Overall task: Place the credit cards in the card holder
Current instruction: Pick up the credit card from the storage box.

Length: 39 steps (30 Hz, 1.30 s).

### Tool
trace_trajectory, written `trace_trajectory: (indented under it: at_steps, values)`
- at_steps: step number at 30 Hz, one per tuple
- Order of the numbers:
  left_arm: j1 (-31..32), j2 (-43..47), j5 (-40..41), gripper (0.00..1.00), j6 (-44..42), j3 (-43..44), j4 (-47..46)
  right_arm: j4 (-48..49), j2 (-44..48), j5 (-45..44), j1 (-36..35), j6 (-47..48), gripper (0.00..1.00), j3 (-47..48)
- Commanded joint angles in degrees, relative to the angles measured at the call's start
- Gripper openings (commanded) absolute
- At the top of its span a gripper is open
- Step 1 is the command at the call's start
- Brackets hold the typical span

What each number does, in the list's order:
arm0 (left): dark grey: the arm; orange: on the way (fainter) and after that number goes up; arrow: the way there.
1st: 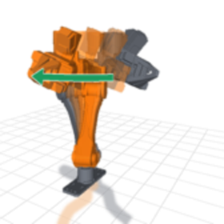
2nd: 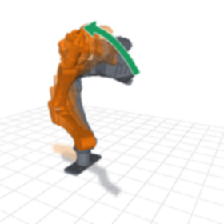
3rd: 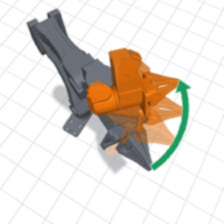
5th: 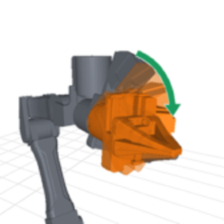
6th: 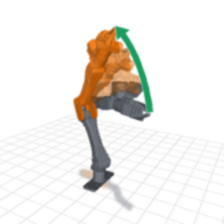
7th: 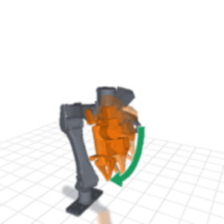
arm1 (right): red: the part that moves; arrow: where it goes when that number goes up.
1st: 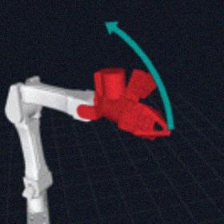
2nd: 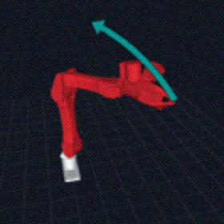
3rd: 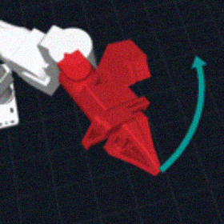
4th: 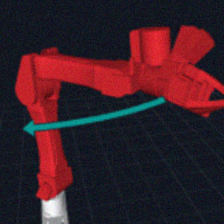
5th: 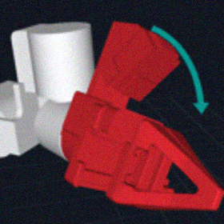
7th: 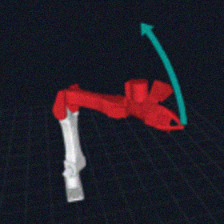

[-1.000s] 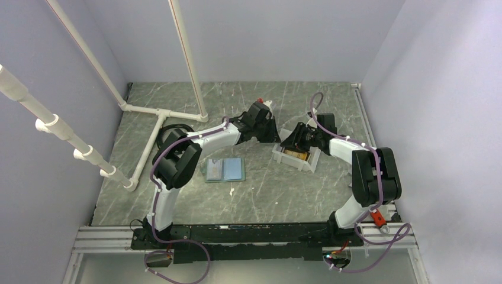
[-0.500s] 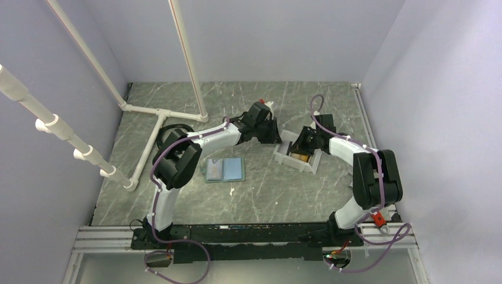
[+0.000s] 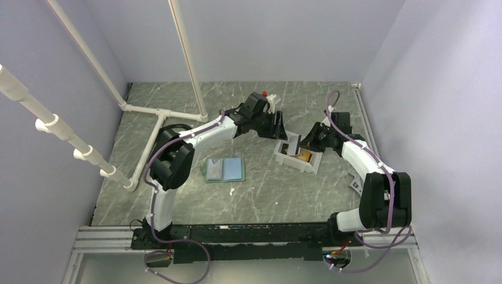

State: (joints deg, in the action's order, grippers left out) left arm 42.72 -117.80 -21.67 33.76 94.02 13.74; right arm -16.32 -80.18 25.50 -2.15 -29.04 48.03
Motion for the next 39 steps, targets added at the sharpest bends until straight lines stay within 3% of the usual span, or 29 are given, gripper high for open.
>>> trace_trajectory:
  at_steps: [1, 3, 7, 14, 19, 26, 29, 39]
  values:
    - [0.15, 4.7, -2.08, 0.63, -4.62, 2.78, 1.63, -1.79, 2.7, 4.01, 3.66, 0.98, 0.0, -0.42]
    - [0.34, 4.69, -3.21, 0.69, -5.47, 3.08, 1.49, -2.22, 2.57, 6.31, 5.93, 0.45, 0.0, -0.57]
    - [3.08, 5.5, -0.19, 0.71, -11.46, 2.56, 0.8, -0.54, 1.71, 12.97, 9.48, -4.05, 0.0, -2.33]
    - [9.08, 8.49, 7.48, 0.75, -33.5, -3.1, -5.97, 7.83, -0.61, 22.44, 13.0, -18.97, 0.0, -7.49]
    - [10.69, 6.99, 8.46, 0.78, -44.81, -1.72, -3.47, 8.31, -0.96, 21.79, 13.21, -23.17, 0.0, -7.58]
    - [11.2, 1.67, 6.11, 0.8, -49.51, 5.48, 4.62, 5.13, -0.88, 19.98, 13.61, -23.97, 0.0, -5.45]
    - [11.77, 1.07, 5.3, 0.85, -50.11, 5.48, 4.72, 4.98, -0.56, 20.23, 14.13, -25.23, 0.0, -5.7]
    - [16.69, 0.36, 19.28, 0.86, -56.66, 0.03, -4.5, 5.25, 2.48, 20.67, 15.07, -31.36, 0.0, -6.74]
